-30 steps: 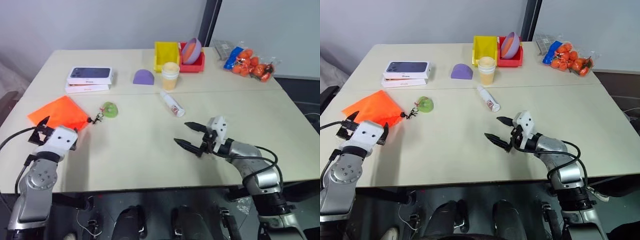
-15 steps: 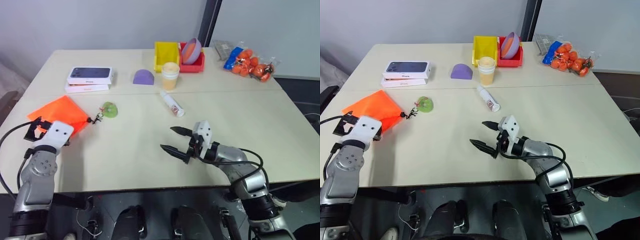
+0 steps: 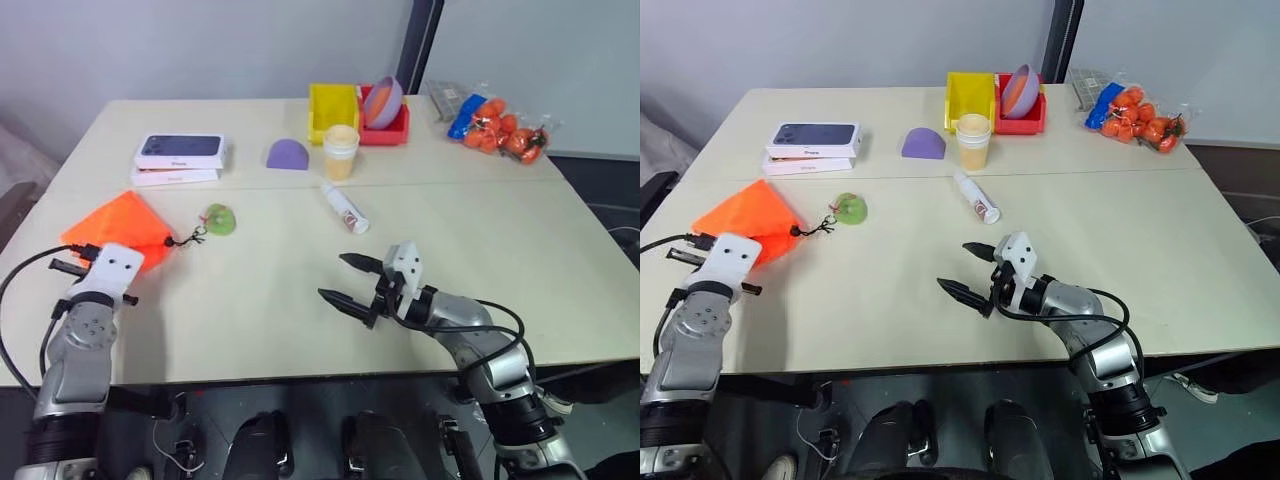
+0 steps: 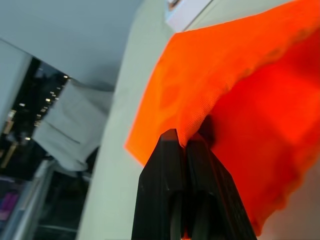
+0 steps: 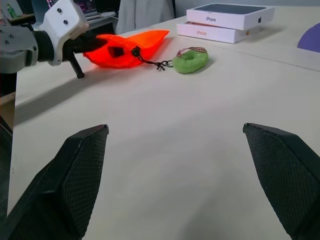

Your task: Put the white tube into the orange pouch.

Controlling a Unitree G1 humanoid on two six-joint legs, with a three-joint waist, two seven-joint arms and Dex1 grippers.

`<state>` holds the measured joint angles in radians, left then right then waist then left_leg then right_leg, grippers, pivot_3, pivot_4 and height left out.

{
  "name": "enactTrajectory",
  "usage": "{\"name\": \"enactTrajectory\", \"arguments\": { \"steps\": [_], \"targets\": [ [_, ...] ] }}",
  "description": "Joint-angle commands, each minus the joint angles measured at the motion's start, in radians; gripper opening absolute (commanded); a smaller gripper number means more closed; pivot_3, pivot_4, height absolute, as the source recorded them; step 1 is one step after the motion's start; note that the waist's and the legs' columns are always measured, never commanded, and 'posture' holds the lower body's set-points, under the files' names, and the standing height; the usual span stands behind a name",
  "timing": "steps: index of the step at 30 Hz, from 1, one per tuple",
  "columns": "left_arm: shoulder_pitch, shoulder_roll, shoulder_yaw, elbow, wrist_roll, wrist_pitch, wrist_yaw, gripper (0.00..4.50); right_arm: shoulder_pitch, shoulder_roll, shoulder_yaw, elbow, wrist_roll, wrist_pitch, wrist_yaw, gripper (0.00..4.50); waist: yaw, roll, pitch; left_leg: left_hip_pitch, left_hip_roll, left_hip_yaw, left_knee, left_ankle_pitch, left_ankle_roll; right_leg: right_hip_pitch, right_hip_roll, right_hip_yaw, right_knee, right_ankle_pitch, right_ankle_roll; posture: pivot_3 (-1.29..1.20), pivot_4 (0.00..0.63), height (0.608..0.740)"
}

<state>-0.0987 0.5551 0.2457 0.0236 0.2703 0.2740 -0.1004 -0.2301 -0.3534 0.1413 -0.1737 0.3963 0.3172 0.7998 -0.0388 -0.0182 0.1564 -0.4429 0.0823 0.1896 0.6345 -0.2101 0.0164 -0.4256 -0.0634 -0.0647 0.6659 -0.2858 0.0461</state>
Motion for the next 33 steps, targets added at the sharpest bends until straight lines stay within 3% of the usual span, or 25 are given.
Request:
{"name": "enactTrajectory", "arguments": {
  "steps": [1,8,13,19,24,30,33],
  "targets": [
    [-0.025,-0.022,-0.037,-0.091,-0.045,-0.022,-0.049,0.03,-0.014,-0.001,-0.026,-0.040,0.005,-0.017,-0.013,4.50,0.002,-0.001,0.000,0.000,0.000,0.000,0.000,0.000,0.000,0.000,0.000,0.000,0.000,0.000,0.000,0.00,0.150,0.740],
    [-0.019,-0.106,-0.139,-0.249,-0.071,0.060,-0.108,0.03,-0.108,0.013,-0.064,0.073,-0.052,-0.023,-0.111,4.50,0.001,-0.001,0.000,0.000,0.000,0.000,0.003,0.000,0.000,0.001,0.001,0.000,0.002,0.000,0.000,0.00,0.150,0.740],
    [-0.010,-0.185,-0.233,-0.415,-0.078,0.189,-0.144,0.03,-0.231,0.019,-0.095,0.282,-0.148,-0.077,-0.218,4.50,0.000,-0.001,0.000,0.000,0.000,0.000,0.004,0.003,-0.004,0.001,0.001,0.000,0.003,0.000,0.001,0.00,0.150,0.740],
    [0.020,-0.202,-0.277,-0.563,-0.083,0.296,-0.177,0.03,-0.330,0.026,-0.120,0.480,-0.181,-0.105,-0.250,4.50,-0.002,-0.001,0.000,0.000,0.000,0.000,0.006,0.003,-0.004,0.001,0.002,0.000,0.004,0.000,0.001,0.00,0.150,0.740],
    [0.085,-0.179,-0.220,-0.637,-0.138,0.304,-0.225,0.03,-0.404,0.054,-0.127,0.628,-0.192,-0.139,-0.245,4.50,-0.006,-0.001,0.000,0.000,0.001,0.000,0.006,0.003,-0.004,0.001,0.002,0.000,0.005,0.000,0.001,0.00,0.150,0.740],
    [0.177,-0.127,-0.032,-0.650,-0.283,0.242,-0.322,0.03,-0.503,0.111,-0.120,0.804,-0.232,-0.209,-0.265,4.50,-0.007,0.000,0.000,0.000,0.001,0.000,0.007,0.003,-0.004,0.001,0.002,0.000,0.006,0.000,0.001,0.00,0.150,0.740],
    [0.209,-0.092,-0.001,-0.634,-0.332,0.211,-0.370,0.03,-0.547,0.135,-0.121,0.892,-0.252,-0.239,-0.286,4.50,-0.005,0.000,0.000,0.000,0.001,0.000,0.007,0.003,-0.004,0.001,0.001,0.000,0.006,0.000,0.001,0.00,0.150,0.740]
  ]
}}
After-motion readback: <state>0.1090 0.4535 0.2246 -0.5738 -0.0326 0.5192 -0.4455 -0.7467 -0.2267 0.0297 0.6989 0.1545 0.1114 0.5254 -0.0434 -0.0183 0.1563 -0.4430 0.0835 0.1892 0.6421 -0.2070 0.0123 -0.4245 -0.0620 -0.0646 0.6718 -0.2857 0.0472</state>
